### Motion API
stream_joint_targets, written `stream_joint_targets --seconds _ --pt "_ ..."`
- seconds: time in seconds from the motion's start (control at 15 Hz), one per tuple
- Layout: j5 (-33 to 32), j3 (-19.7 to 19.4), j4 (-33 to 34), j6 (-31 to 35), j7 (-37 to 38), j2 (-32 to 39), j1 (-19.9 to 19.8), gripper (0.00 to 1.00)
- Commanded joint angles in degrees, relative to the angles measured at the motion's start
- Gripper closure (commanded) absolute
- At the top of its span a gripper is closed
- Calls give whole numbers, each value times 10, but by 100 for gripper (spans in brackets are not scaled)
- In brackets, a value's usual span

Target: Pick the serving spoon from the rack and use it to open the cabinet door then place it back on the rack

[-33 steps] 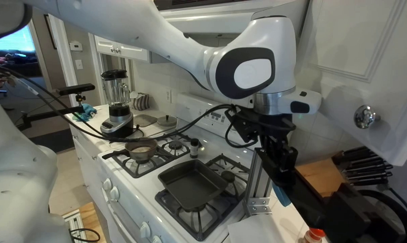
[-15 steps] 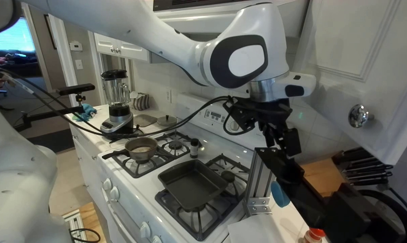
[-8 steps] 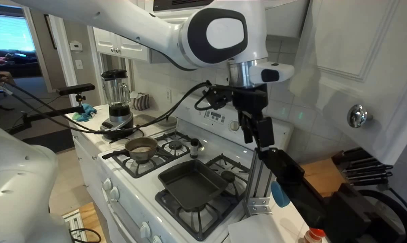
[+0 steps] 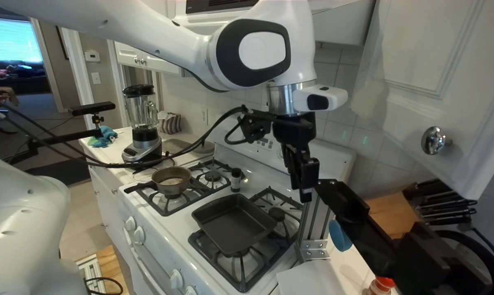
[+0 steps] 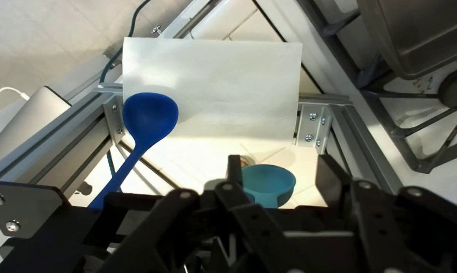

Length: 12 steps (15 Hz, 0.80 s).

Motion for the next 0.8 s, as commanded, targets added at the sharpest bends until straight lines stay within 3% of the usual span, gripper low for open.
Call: stream_joint_targets --seconds 0.0,0.2,0.27,0.73 --pt "-14 -7 -50 89 5 -14 -5 75" --pt "-16 -11 -79 178 2 -7 -13 96" --pt "-15 -12 -88 205 2 -3 -17 99" --pt "-41 1 -122 331 11 8 -59 100"
